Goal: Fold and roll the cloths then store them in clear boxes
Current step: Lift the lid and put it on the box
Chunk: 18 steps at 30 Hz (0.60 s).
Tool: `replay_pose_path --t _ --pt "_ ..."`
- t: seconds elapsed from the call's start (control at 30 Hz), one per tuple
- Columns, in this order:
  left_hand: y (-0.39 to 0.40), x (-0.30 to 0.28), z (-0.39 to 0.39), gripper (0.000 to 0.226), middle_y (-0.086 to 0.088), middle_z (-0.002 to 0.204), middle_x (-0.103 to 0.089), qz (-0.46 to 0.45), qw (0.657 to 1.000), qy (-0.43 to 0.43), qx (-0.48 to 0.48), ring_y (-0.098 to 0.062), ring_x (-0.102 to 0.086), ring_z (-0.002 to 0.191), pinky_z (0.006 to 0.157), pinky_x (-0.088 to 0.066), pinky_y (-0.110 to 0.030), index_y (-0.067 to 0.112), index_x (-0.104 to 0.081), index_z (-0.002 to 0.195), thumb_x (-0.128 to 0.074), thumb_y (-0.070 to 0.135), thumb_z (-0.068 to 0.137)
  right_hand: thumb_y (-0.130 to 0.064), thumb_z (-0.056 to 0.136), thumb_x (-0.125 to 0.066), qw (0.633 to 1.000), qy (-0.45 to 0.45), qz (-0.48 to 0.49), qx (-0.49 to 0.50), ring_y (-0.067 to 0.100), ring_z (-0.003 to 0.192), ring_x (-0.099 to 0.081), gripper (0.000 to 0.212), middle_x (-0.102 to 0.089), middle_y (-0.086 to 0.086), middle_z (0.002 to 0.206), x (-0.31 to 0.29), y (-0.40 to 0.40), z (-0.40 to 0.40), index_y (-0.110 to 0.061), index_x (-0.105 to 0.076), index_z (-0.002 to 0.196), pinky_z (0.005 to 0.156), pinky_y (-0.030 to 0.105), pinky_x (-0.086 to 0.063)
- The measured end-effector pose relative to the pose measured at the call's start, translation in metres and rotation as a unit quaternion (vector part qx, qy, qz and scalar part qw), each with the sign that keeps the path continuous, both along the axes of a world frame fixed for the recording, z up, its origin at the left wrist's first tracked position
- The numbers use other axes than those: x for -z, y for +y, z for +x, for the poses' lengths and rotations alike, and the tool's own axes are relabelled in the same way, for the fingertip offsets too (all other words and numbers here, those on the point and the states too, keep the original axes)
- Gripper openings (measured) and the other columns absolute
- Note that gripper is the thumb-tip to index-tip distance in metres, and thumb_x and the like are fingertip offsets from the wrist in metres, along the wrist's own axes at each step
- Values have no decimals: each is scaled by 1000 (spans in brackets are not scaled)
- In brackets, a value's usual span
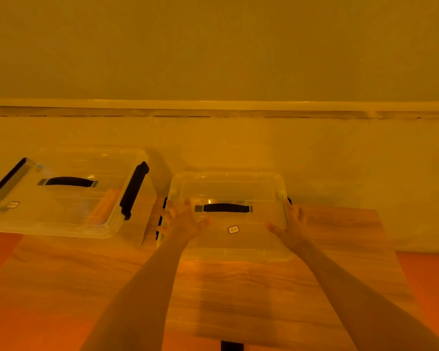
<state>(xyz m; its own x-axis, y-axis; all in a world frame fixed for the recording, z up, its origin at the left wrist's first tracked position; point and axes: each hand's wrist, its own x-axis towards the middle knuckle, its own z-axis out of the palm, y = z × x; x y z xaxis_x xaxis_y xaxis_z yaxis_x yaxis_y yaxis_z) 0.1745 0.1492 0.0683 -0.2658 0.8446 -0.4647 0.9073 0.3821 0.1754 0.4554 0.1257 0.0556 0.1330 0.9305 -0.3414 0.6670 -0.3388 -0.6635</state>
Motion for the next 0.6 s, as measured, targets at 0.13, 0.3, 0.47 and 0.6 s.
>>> replay_pose_path --t 0.13,0.3,0.47,0.6 --pt "-2 -3 4 105 -16 154 20 3 1000 2 -5 -44 10 141 107 -14 -69 33 6 148 -49 79 71 -62 76 -61 997 -73 -9 -6 37 143 7 98 11 11 157 2 0 3 -41 3 147 110 59 -14" --pt "-5 -5 3 104 -16 155 19 1 1000 4 -10 -44 10 141 108 -14 -68 34 8 148 -48 79 72 -67 79 -52 980 -193 21 -32 37 143 0 87 4 12 157 -6 -1 0 -37 -10 149 113 52 -15" --pt "-6 -6 3 105 -15 155 19 7 1000 11 -11 -44 9 142 108 -14 -68 34 9 148 -46 80 71 -67 81 -48 976 -213 -4 -32 37 143 -9 77 -6 14 157 -6 9 -12 -33 -24 146 113 53 -16" --pt "-8 -2 2 116 -16 153 26 -13 1000 7 6 -44 14 141 107 -11 -69 35 17 145 -46 87 63 -64 80 -54 987 -162 -9 15 42 141 -9 83 -3 20 155 -3 15 -23 -32 -19 148 111 56 -25"
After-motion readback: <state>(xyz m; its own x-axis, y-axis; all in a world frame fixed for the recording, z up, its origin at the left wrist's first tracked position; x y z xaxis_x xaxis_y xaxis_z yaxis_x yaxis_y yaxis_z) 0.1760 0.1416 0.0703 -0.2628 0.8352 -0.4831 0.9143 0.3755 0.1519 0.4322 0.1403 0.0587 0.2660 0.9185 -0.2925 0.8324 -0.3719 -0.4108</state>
